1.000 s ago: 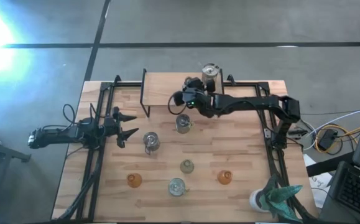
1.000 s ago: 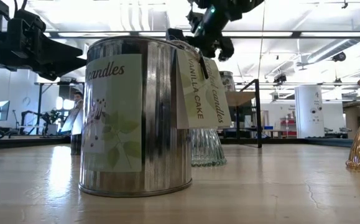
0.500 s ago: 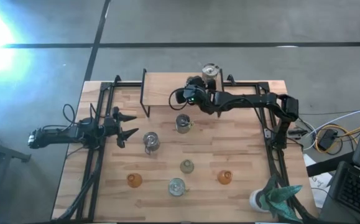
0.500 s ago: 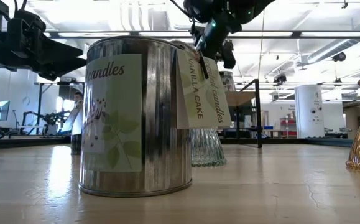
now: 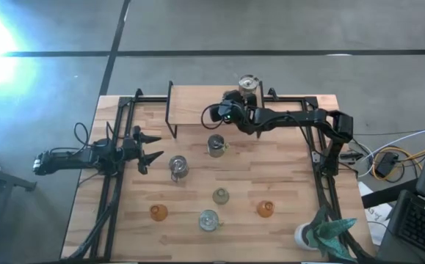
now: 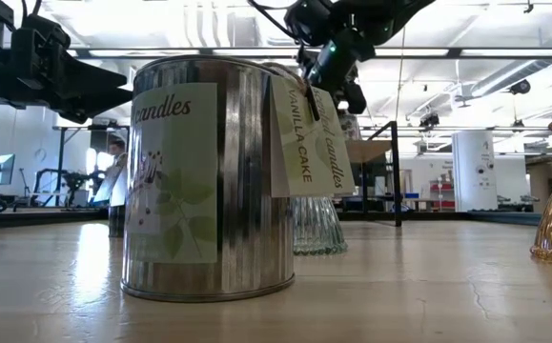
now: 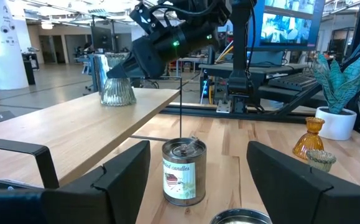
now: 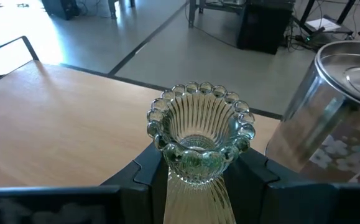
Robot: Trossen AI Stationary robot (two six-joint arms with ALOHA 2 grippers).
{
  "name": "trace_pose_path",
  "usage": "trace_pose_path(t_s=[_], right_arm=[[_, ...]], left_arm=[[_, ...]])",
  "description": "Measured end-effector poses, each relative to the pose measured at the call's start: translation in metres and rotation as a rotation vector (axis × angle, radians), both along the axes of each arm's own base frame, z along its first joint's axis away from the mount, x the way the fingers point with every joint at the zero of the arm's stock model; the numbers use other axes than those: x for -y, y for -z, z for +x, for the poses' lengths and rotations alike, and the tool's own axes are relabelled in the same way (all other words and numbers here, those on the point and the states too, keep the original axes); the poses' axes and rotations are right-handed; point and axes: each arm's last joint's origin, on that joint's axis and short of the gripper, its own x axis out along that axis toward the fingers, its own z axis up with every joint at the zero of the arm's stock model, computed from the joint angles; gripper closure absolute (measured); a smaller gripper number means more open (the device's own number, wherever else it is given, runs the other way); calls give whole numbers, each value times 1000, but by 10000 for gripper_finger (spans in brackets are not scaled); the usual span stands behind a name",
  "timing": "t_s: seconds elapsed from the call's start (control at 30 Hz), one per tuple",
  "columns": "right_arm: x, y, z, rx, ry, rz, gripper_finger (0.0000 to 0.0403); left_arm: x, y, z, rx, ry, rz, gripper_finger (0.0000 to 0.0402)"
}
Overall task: Pick & Place candle stick holders
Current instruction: Put the top green glass candle holder on the shelf
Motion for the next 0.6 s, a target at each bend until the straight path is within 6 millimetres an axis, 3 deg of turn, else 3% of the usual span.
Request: trace_pose_path(t_s=[0.2,0.6], right_arm=[[1,0,0,5,3,-4,280],[1,-4,2,-44,-38,-60,224]], left_arm=[[0,0,0,0,0,0,128],[0,0,0,0,0,0,128]])
